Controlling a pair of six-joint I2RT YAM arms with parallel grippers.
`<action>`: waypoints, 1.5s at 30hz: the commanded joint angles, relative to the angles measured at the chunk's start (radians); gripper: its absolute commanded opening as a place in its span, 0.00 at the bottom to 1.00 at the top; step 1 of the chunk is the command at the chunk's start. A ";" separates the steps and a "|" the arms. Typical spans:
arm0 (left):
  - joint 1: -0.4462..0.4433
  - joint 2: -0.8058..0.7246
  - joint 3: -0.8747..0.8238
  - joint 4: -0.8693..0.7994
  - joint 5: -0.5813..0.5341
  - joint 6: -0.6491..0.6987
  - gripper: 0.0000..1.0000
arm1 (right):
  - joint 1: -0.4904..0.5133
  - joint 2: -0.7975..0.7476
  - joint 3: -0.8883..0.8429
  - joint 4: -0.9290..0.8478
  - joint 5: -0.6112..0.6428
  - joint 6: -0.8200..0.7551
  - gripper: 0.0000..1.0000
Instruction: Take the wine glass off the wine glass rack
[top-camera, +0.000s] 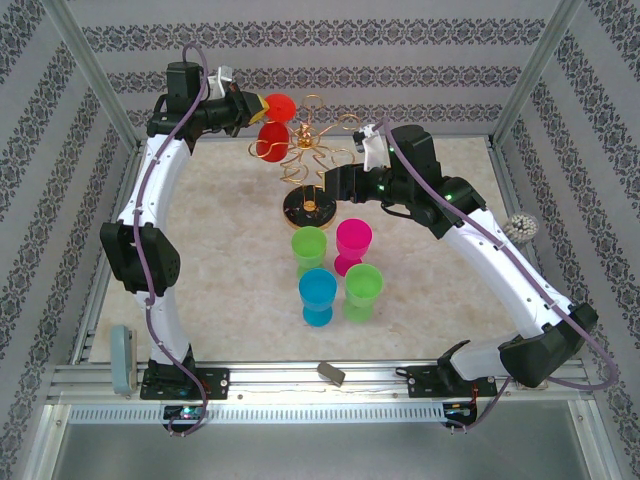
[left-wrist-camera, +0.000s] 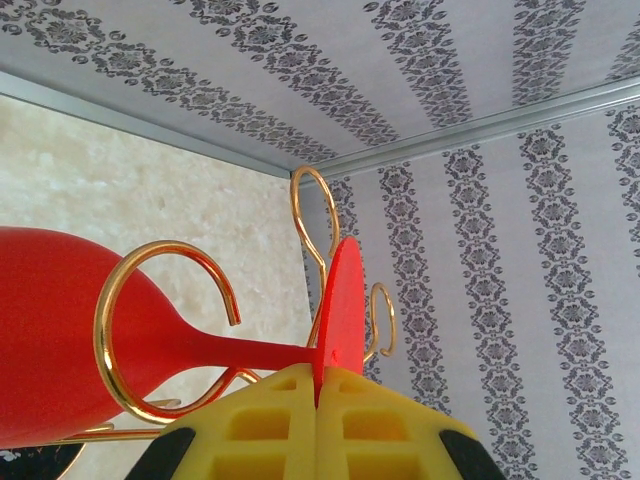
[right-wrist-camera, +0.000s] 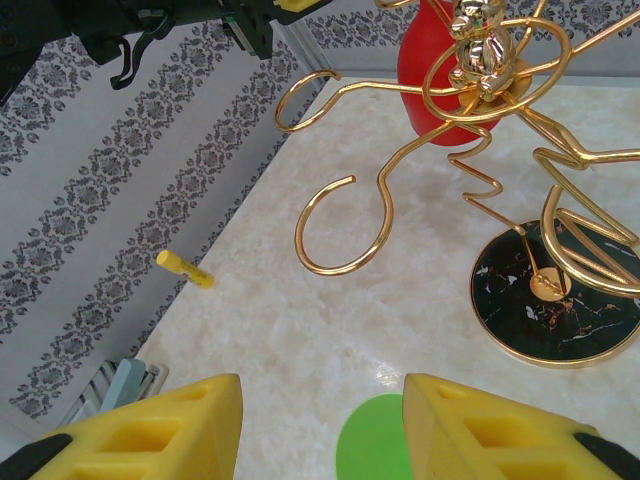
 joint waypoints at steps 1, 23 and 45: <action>-0.013 -0.028 0.029 -0.040 0.015 0.033 0.00 | 0.002 -0.003 0.019 0.023 -0.007 0.008 0.47; -0.042 0.076 0.226 -0.194 -0.044 0.097 0.00 | 0.003 -0.003 0.019 0.025 -0.010 0.006 0.46; 0.051 0.217 0.414 -0.164 -0.054 0.022 0.00 | 0.002 -0.019 0.020 0.010 0.004 0.005 0.46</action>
